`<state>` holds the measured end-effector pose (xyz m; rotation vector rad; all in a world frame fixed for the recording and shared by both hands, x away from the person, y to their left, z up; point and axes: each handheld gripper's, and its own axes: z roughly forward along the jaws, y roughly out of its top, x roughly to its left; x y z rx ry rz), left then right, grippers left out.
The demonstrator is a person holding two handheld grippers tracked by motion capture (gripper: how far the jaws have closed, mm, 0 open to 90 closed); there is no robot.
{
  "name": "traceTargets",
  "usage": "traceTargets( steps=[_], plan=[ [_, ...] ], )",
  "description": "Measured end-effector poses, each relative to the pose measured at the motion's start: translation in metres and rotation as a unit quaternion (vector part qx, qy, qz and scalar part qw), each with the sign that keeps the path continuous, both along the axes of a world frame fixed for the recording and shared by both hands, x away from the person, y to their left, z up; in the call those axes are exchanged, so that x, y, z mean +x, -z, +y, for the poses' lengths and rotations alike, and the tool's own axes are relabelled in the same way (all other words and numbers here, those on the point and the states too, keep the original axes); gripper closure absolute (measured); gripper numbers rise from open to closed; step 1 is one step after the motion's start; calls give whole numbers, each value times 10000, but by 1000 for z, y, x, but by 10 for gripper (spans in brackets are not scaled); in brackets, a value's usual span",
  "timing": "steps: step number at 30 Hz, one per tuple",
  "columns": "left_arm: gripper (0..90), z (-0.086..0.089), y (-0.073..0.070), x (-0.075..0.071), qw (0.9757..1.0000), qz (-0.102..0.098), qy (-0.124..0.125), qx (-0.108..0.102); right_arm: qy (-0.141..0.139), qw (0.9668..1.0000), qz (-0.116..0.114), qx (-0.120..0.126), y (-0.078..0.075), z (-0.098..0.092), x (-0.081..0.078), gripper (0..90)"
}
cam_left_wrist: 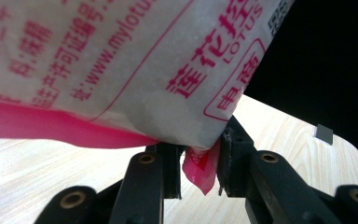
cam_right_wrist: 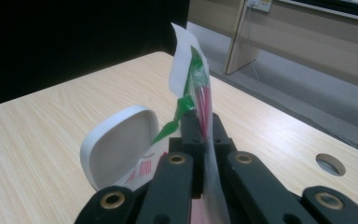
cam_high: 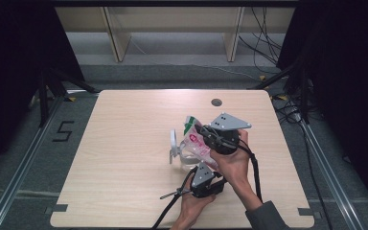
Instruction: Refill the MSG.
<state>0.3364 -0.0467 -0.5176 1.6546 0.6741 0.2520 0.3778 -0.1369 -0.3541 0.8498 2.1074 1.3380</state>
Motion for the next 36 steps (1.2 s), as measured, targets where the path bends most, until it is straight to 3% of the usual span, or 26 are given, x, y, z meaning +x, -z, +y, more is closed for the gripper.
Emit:
traceTargets(
  steps=[8, 10, 13, 15, 21, 36],
  plan=[
    [730, -1, -2, 2, 10000, -11, 31, -8, -3, 10000, 55, -59, -2, 1, 2, 900],
    [730, -1, -2, 2, 10000, 0, 45, -19, -12, 9999, -85, -125, -2, 1, 4, 900],
    [731, -2, -2, 2, 10000, -8, 50, -15, 55, 10000, 61, -23, -2, 2, 3, 900],
    [731, -2, -2, 3, 10000, -12, 51, -11, 20, 10000, -9, -79, -2, 1, 5, 900],
    [732, -4, -2, 4, 10000, -19, 68, 14, 67, 9997, 180, -116, 0, 4, 8, 900],
    [734, -5, -4, 4, 9999, -28, 91, -37, 26, 9998, 134, -162, -2, 4, 11, 900]
  ],
)
